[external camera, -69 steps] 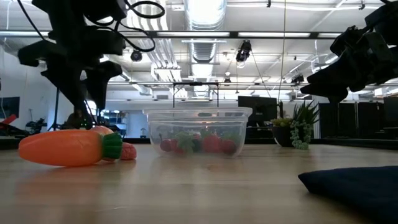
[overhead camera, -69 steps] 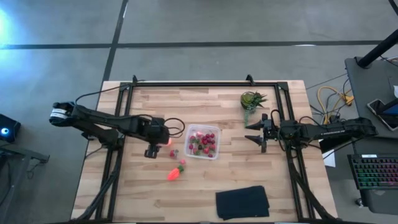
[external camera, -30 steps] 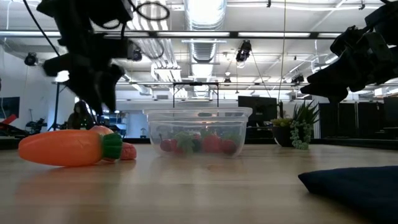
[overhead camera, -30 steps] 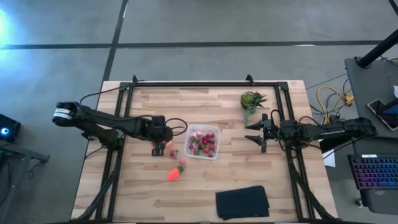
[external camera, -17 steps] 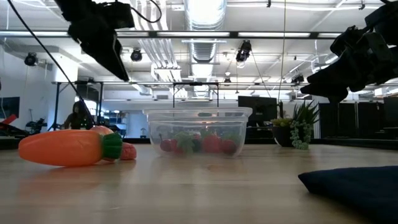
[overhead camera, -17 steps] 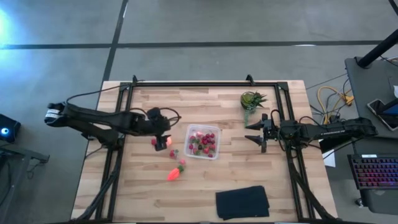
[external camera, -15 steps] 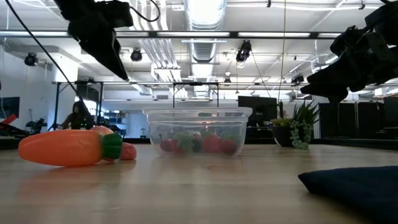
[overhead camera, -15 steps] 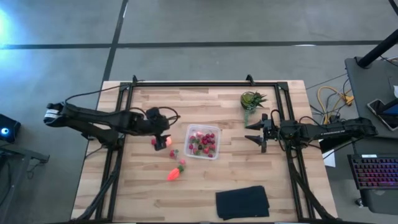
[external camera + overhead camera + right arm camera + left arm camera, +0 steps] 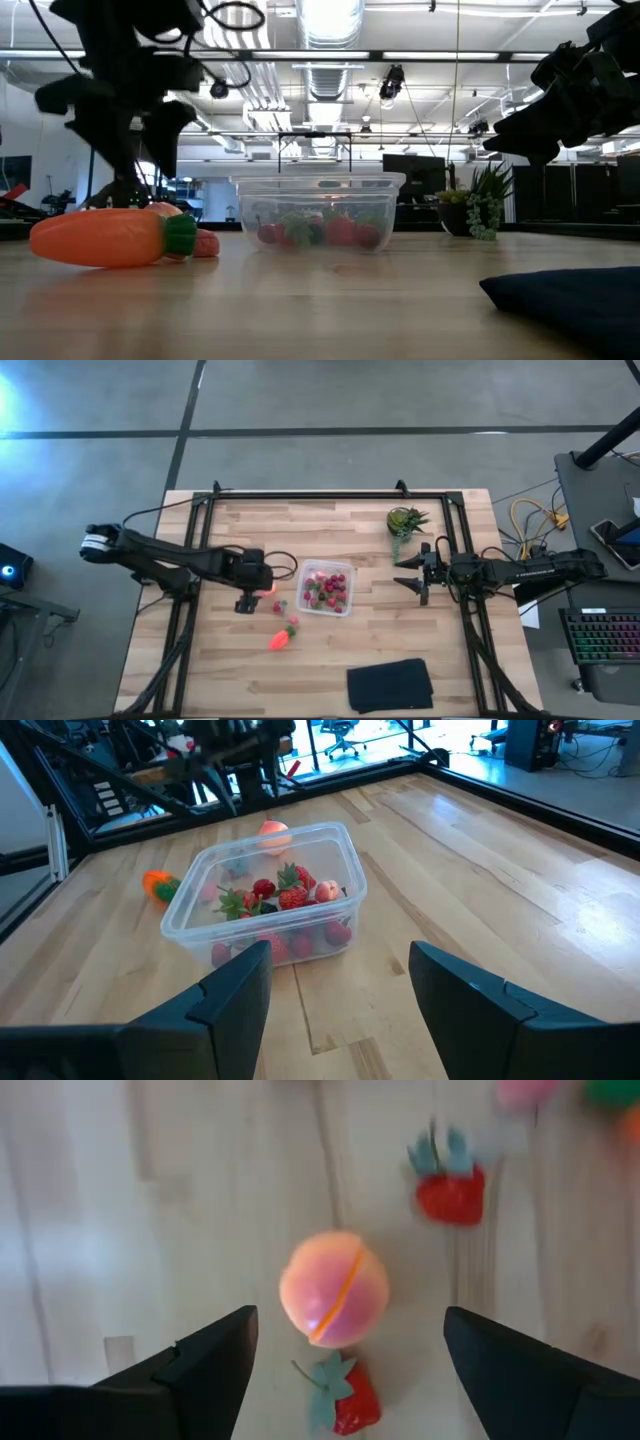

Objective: Pick and placing Produce into tupperware
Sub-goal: Put the orange peach into the transparent bin

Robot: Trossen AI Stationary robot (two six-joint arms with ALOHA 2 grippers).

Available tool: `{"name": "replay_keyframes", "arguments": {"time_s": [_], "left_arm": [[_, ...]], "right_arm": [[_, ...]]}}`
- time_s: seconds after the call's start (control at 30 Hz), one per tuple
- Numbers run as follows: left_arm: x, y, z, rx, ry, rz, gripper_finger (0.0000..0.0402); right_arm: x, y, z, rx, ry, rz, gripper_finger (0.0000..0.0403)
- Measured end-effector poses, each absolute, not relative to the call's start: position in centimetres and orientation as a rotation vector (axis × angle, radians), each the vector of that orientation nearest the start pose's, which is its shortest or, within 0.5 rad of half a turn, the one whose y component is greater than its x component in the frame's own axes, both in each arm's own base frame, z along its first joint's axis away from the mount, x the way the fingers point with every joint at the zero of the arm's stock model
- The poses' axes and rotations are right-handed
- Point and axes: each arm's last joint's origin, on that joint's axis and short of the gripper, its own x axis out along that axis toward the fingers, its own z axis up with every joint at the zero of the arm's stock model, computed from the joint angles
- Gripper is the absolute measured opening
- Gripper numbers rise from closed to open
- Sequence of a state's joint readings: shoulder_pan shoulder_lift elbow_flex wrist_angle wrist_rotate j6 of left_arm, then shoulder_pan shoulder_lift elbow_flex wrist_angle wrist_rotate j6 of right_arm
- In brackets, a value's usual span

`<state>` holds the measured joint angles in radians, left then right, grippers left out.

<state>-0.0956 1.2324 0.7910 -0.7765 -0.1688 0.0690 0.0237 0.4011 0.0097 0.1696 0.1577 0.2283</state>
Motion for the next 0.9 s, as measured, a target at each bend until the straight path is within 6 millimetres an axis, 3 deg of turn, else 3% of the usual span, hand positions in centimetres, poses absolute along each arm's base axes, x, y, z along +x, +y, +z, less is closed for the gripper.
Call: {"name": "replay_keyframes", "arguments": {"time_s": [0.57,0.9], "left_arm": [[23.4,-1.8,17.7,0.340,1.303,-0.074,0.0304],[24.0,-1.6,15.8,0.382,1.389,-0.033,0.0303]], "right_arm": [[12.0,-0.2,14.7,0.207,0.205,-0.158,0.0228],[12.0,-0.2,14.7,0.207,0.204,-0.158,0.0228]]}}
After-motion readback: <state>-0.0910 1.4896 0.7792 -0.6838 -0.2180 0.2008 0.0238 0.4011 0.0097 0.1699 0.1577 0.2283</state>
